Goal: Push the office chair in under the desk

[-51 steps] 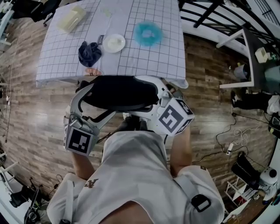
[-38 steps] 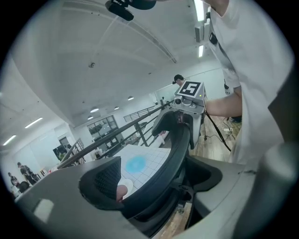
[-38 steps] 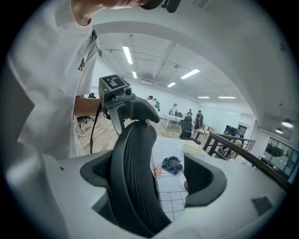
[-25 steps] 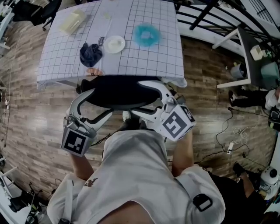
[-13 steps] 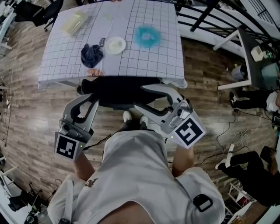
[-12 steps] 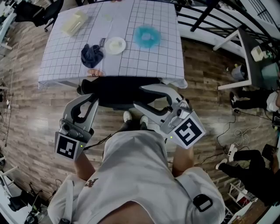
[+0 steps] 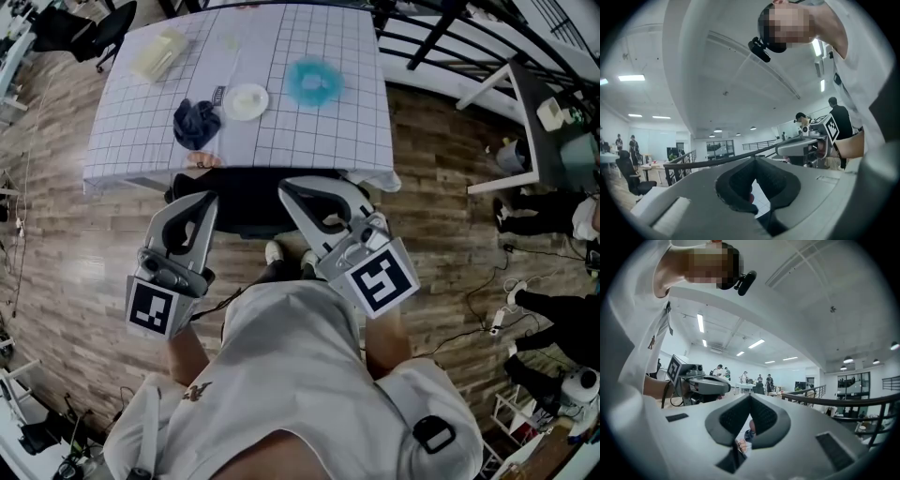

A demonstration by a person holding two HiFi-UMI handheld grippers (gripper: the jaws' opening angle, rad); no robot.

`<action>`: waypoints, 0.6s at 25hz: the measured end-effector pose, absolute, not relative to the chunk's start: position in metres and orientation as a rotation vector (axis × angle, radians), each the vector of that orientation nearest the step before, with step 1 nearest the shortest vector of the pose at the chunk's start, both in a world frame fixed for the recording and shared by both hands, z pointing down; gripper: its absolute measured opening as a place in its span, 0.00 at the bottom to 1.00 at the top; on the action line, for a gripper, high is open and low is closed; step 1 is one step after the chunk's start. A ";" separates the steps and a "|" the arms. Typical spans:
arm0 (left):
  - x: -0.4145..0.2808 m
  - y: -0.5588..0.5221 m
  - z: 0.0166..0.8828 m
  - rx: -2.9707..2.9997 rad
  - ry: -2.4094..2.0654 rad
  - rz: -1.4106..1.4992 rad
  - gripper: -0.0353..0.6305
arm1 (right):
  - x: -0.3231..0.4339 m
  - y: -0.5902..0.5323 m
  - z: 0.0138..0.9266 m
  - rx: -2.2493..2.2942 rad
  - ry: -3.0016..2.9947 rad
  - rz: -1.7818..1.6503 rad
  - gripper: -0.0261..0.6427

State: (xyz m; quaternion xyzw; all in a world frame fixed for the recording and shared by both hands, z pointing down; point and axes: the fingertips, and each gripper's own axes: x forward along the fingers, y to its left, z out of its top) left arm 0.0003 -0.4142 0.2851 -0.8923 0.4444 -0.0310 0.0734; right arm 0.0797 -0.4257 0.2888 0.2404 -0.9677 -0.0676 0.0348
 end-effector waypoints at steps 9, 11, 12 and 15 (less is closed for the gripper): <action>0.009 -0.421 0.296 -2.762 1.361 -0.084 0.06 | 0.078 -0.430 0.309 0.769 -2.958 -0.014 0.04; 0.010 -0.421 0.297 -2.763 1.357 -0.088 0.06 | 0.077 -0.429 0.310 0.758 -2.957 -0.014 0.04; 0.010 -0.421 0.297 -2.764 1.355 -0.090 0.06 | 0.077 -0.429 0.310 0.755 -2.955 -0.014 0.04; 0.010 -0.421 0.296 -2.763 1.347 -0.091 0.06 | 0.077 -0.430 0.312 0.749 -2.952 -0.006 0.04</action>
